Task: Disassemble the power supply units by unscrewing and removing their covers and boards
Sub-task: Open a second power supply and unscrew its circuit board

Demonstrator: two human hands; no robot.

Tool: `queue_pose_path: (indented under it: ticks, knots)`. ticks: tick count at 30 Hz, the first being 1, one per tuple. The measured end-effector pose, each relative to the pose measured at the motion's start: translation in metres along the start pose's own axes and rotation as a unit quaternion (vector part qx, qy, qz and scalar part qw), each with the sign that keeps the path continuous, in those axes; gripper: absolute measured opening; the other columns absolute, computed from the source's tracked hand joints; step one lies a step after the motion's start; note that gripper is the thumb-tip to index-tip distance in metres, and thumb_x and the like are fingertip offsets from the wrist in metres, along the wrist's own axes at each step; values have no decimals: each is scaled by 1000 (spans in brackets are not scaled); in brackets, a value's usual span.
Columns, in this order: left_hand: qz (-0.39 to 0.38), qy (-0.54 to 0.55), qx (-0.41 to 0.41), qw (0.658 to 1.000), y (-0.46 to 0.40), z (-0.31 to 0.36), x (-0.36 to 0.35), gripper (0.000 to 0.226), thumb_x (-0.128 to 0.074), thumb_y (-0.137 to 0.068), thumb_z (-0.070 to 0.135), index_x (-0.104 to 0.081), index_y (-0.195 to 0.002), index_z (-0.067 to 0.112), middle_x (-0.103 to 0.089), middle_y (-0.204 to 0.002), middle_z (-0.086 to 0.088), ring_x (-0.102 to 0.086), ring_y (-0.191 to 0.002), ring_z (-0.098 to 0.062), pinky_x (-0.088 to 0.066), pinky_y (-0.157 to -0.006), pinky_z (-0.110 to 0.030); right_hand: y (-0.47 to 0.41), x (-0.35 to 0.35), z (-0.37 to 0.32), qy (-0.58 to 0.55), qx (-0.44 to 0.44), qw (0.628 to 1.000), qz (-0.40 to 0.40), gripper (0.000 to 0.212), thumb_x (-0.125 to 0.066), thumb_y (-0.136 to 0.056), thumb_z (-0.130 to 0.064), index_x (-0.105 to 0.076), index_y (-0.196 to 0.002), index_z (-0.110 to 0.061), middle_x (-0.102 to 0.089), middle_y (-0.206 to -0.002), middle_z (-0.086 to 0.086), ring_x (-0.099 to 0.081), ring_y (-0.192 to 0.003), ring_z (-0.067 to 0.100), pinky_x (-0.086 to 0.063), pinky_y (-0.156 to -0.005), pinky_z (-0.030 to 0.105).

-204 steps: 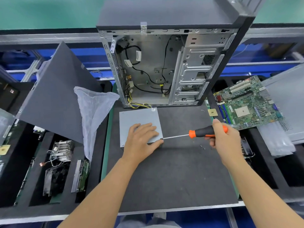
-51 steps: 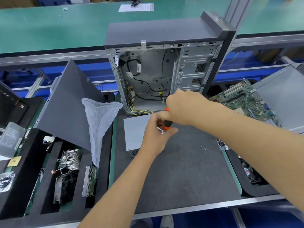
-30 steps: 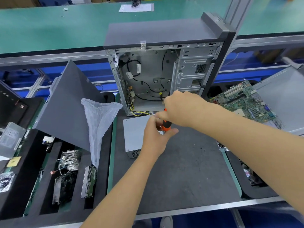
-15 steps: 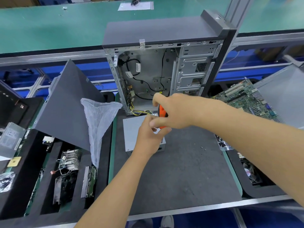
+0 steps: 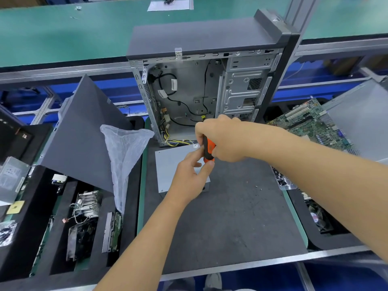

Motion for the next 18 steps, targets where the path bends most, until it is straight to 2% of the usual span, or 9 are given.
queue_pose_path:
  ticks: [3, 4, 6, 8, 11, 13, 15, 17, 18]
  knots:
    - [32, 9, -10, 999, -3, -1, 1, 39, -66, -94, 12, -61, -104, 49, -68, -99, 29, -61, -94, -5, -46, -84, -19, -1, -3, 1, -26, 4, 1000, -1, 31, -61, -91, -18, -46, -113, -33, -35, -90, -13, -29, -76, 10, -22, -56, 29]
    - [42, 10, -6, 999, -4, -2, 1, 40, -69, -92, 12, -61, -100, 50, -68, -94, 30, -61, -89, -3, -45, -80, -17, -2, -3, 2, -30, 5, 1000, 3, 28, -62, -91, -29, -44, -113, -33, -41, -95, -10, -33, -84, 17, -26, -60, 31]
    - [57, 16, 9, 998, -8, -4, -1, 33, -76, -86, 16, -65, -98, 45, -65, -90, 23, -59, -85, -9, -44, -73, -17, -2, -3, 5, -14, -11, 1000, 20, 44, -57, -87, -61, -40, -113, -29, -44, -92, -3, -40, -93, 26, -36, -67, 37]
    - [77, 29, 13, 997, -12, -5, -5, 31, -82, -80, 17, -63, -101, 31, -61, -88, 18, -57, -82, -11, -43, -71, -19, -2, 0, 7, 65, -49, 994, 72, 58, -42, -85, -78, -41, -105, -23, -35, -76, 0, -44, -81, 31, -36, -64, 37]
    - [84, 56, -7, 995, -12, 2, -14, 46, -84, -76, 14, -53, -95, 43, -62, -87, 17, -54, -75, -1, -40, -69, -11, -6, 3, 4, 133, -80, 981, 120, 55, -36, -95, -68, -49, -92, -15, -27, -71, 1, -41, -75, 30, -33, -61, 37]
    - [82, 51, -5, 995, -12, 0, -17, 48, -86, -75, 17, -52, -96, 44, -61, -96, 8, -54, -81, -4, -40, -72, -15, -8, 1, 5, 113, -72, 985, 104, 41, -44, -99, -53, -54, -99, -14, -28, -72, 2, -40, -73, 28, -33, -58, 33]
    - [79, 28, 13, 996, -9, -4, -14, 44, -84, -77, 25, -52, -101, 42, -56, -102, 12, -53, -88, -2, -40, -74, -19, -8, -2, 8, 70, -50, 993, 79, 35, -48, -97, -52, -49, -104, -17, -35, -76, 2, -44, -73, 29, -35, -55, 33]
    - [70, 11, -3, 998, -3, -7, -11, 40, -76, -86, 28, -54, -113, 47, -51, -110, 22, -53, -102, 0, -42, -80, -22, -6, -3, 12, 15, -19, 998, 55, 30, -54, -96, -47, -44, -106, -20, -49, -88, 4, -54, -85, 31, -48, -67, 40]
    - [64, 7, -18, 998, 0, -7, -10, 41, -70, -91, 27, -53, -120, 50, -51, -115, 24, -52, -109, -1, -44, -82, -23, -5, -4, 13, -8, -3, 999, 48, 27, -58, -95, -42, -42, -105, -23, -54, -96, 3, -55, -90, 30, -48, -74, 41]
Point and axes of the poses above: each hand's wrist, its own y-axis away from the middle knuckle, its own x-axis out of the back of the hand, z = x × y, the point moved 4 cm from there along -y, towards the middle knuckle
